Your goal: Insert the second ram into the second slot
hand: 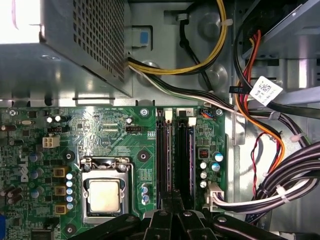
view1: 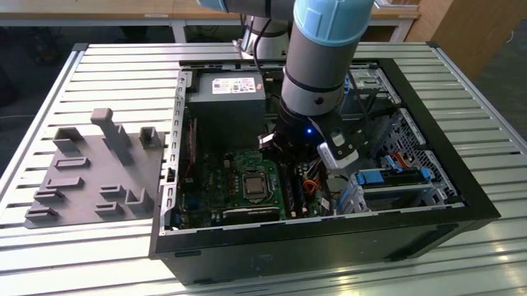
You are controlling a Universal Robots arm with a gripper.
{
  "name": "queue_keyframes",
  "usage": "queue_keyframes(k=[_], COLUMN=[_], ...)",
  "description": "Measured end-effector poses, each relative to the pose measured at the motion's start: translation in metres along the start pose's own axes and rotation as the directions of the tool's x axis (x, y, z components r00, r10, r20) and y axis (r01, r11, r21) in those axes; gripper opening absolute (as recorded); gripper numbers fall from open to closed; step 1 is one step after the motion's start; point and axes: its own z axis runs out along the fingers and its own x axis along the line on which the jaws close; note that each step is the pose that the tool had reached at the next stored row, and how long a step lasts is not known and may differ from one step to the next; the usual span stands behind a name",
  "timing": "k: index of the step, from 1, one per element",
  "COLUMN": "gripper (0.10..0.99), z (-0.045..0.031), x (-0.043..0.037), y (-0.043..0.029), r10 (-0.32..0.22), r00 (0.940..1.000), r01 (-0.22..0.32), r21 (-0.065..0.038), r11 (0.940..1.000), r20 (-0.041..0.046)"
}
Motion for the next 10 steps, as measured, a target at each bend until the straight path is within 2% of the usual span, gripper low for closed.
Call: queue_keyframes(k=[10], gripper=[0.102], z=[0.0086], x=[-0.0002], y=[-0.0001], r10=[0.000], r00=[1.0000], r01=[0.000], r21=[0.001], r11=[1.0000], r20=[-0.0004])
